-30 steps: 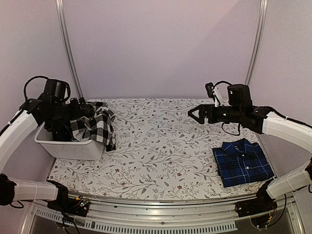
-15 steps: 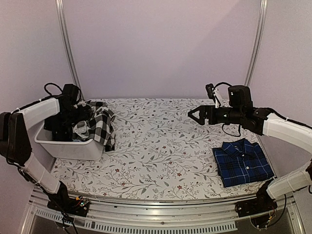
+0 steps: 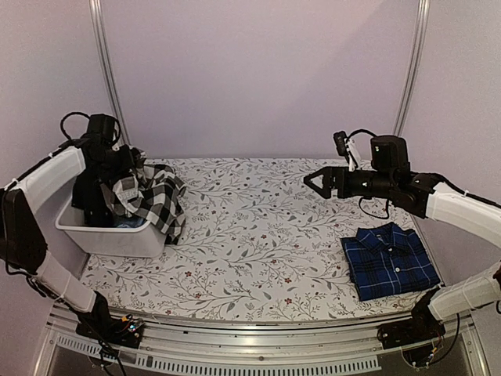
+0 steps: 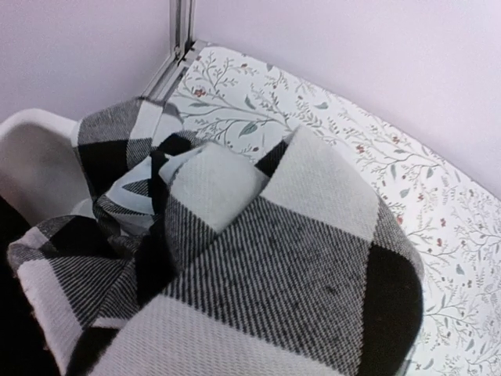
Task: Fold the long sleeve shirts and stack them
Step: Pick up the crumpled shirt from the bin, then place the crumpled shirt at the center of the board.
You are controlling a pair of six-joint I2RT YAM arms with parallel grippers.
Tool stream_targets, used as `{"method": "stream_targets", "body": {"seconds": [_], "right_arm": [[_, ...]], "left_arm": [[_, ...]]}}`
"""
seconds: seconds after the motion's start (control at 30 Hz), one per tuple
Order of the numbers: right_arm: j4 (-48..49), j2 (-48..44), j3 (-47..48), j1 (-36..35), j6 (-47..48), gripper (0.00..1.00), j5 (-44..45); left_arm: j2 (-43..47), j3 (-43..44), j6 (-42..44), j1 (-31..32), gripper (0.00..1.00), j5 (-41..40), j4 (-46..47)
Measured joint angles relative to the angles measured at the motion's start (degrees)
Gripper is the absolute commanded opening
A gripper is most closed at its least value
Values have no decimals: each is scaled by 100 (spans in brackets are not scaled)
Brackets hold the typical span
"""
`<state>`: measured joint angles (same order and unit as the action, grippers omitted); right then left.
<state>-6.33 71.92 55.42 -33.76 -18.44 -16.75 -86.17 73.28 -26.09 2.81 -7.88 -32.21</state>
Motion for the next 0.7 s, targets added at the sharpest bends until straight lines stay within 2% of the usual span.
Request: {"method": "stream_targets", "body": {"seconds": [0.3,0.7], "right_arm": [[-2,-22,0,0,2,99,15],[0,-22,2,0,2,99,57]], "left_arm": [[1357,409,66,199,0,782,422],[1541,922,101,664,0,2074,1193]]}}
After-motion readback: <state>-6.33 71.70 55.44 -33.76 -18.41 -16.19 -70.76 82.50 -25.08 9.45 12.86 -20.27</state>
